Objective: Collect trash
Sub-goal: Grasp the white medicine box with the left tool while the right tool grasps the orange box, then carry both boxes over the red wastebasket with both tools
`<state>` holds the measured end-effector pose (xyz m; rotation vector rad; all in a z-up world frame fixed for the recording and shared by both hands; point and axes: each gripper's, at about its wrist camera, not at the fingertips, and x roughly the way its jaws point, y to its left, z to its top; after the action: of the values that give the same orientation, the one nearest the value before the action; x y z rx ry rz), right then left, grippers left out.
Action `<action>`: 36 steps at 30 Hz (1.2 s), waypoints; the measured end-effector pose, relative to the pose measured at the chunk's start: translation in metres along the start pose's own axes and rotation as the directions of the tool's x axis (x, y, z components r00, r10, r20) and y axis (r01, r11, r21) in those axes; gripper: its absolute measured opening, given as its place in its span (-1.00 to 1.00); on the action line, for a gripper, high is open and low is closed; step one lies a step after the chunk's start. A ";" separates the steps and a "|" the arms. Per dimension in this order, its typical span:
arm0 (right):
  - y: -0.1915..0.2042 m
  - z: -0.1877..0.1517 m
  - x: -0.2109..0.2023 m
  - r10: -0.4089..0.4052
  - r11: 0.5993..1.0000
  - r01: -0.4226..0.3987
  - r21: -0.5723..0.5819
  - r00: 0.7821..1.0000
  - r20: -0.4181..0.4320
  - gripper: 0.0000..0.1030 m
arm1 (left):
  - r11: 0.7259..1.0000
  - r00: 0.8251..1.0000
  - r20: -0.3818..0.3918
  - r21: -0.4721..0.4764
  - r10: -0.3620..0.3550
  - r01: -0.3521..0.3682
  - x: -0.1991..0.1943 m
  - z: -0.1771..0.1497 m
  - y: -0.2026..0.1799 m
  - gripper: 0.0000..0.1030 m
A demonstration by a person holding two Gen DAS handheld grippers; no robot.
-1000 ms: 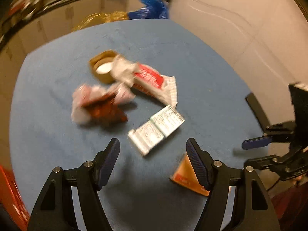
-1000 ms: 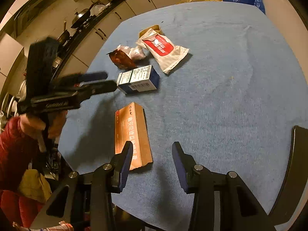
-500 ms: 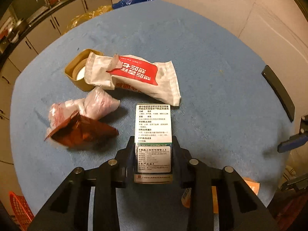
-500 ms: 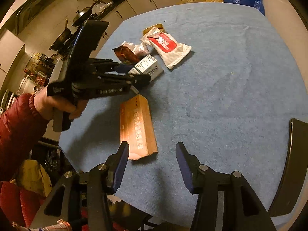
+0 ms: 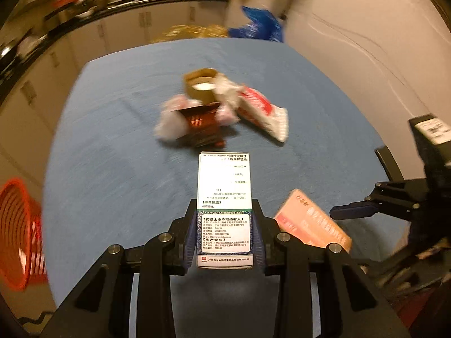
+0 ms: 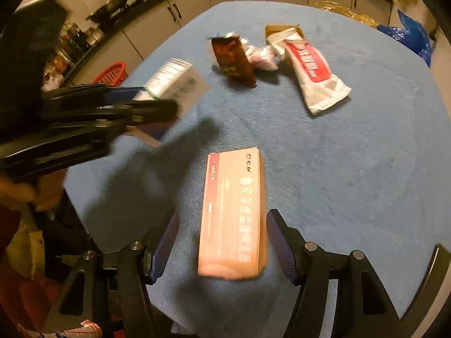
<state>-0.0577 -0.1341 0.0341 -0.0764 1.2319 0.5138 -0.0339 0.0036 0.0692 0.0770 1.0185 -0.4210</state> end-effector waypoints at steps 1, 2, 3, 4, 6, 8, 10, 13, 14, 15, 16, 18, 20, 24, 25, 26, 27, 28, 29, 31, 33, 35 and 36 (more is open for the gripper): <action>0.000 0.001 0.006 -0.009 1.000 0.009 -0.001 1.000 -0.013 0.33 | 0.999 1.000 0.012 -0.034 0.015 -0.015 -0.005 -0.004 0.004 -0.36; 0.000 0.002 0.011 -0.028 1.000 0.028 0.000 0.999 -0.025 0.32 | 0.998 0.999 0.019 -0.057 0.030 -0.029 -0.008 -0.007 0.007 -0.36; 0.000 0.002 0.014 -0.044 0.999 0.044 0.003 0.998 -0.034 0.11 | 0.995 0.998 0.027 -0.088 0.049 -0.046 -0.014 -0.012 0.013 -0.36; -0.001 0.002 0.016 -0.049 0.999 0.049 0.010 0.998 -0.039 0.07 | 0.991 0.997 0.043 -0.117 0.071 -0.066 -0.018 -0.017 0.017 -0.36; -0.003 0.002 0.014 -0.048 0.998 0.049 0.026 0.999 -0.022 0.03 | 0.986 0.993 0.058 -0.138 0.104 -0.095 -0.021 -0.019 0.021 -0.36; -0.004 0.003 0.011 -0.049 0.998 0.049 0.034 0.999 -0.006 0.01 | 0.981 0.989 0.063 -0.154 0.131 -0.121 -0.024 -0.021 0.025 -0.36; -0.005 0.005 0.005 -0.039 0.998 0.038 0.049 0.999 0.015 0.00 | 0.975 0.987 0.069 -0.178 0.147 -0.133 -0.028 -0.022 0.032 -0.36; -0.003 0.008 -0.005 -0.029 0.998 0.026 0.054 0.998 0.054 0.00 | 0.970 0.985 0.080 -0.201 0.154 -0.135 -0.033 -0.021 0.038 -0.36; -0.002 0.009 -0.009 -0.020 0.998 0.016 0.055 0.998 0.067 0.00 | 0.970 0.984 0.083 -0.203 0.155 -0.136 -0.034 -0.020 0.039 -0.36; -0.001 0.010 -0.012 -0.015 0.998 0.010 0.058 0.997 0.077 0.00 | 0.969 0.984 0.085 -0.205 0.159 -0.138 -0.035 -0.019 0.039 -0.36; -0.001 0.011 -0.016 -0.009 0.998 0.003 0.059 0.996 0.088 0.00 | 0.968 0.983 0.087 -0.206 0.162 -0.142 -0.037 -0.020 0.040 -0.36; 0.009 0.018 -0.021 -0.007 0.998 0.001 0.057 0.994 0.105 0.00 | 0.967 0.981 0.097 -0.209 0.168 -0.145 -0.042 -0.021 0.042 -0.36; 0.016 0.024 -0.027 -0.003 0.999 -0.003 0.053 0.993 0.116 0.00 | 0.967 0.981 0.100 -0.212 0.168 -0.144 -0.046 -0.023 0.045 -0.36; 0.027 0.028 -0.032 0.006 0.999 -0.012 0.046 0.992 0.127 0.01 | 0.963 0.977 0.112 -0.223 0.180 -0.152 -0.055 -0.026 0.051 -0.36; 0.030 0.028 -0.034 0.008 0.999 -0.014 0.043 0.992 0.129 0.01 | 0.961 0.976 0.115 -0.227 0.186 -0.156 -0.057 -0.028 0.053 -0.36; 0.033 0.029 -0.034 0.010 0.999 -0.015 0.041 0.991 0.130 0.01 | 0.960 0.975 0.117 -0.230 0.189 -0.158 -0.059 -0.028 0.054 -0.36; 0.036 0.030 -0.036 0.011 0.999 -0.016 0.036 0.991 0.132 0.01 | 0.959 0.974 0.121 -0.233 0.190 -0.159 -0.061 -0.030 0.056 -0.36; 0.040 0.031 -0.038 0.013 0.999 -0.017 0.031 0.991 0.135 0.01 | 0.958 0.973 0.125 -0.238 0.195 -0.161 -0.065 -0.031 0.058 -0.36; 0.043 0.032 -0.038 0.015 0.999 -0.019 0.027 0.991 0.136 0.01 | 0.957 0.972 0.127 -0.240 0.198 -0.164 -0.067 -0.031 0.059 -0.36; 0.049 0.035 -0.039 0.020 1.000 -0.023 0.020 0.990 0.142 0.01 | 0.954 0.970 0.135 -0.248 0.204 -0.167 -0.072 -0.034 0.063 -0.36; 0.057 0.038 -0.039 0.024 1.000 -0.025 0.009 0.989 0.146 0.01 | 0.952 0.967 0.140 -0.254 0.212 -0.172 -0.076 -0.034 0.065 -0.36; 0.064 0.040 -0.040 0.026 1.000 -0.026 -0.001 0.988 0.150 0.01 | 0.949 0.964 0.147 -0.259 0.220 -0.177 -0.082 -0.037 0.068 -0.36; 0.067 0.042 -0.040 0.028 1.000 -0.028 -0.005 0.988 0.151 0.01 | 0.948 0.962 0.151 -0.264 0.225 -0.180 -0.085 -0.038 0.071 -0.36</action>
<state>-0.0584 -0.0744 0.0997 -0.0224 1.0854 0.5360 -0.0766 0.1043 0.1110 -0.0794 0.8671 -0.1067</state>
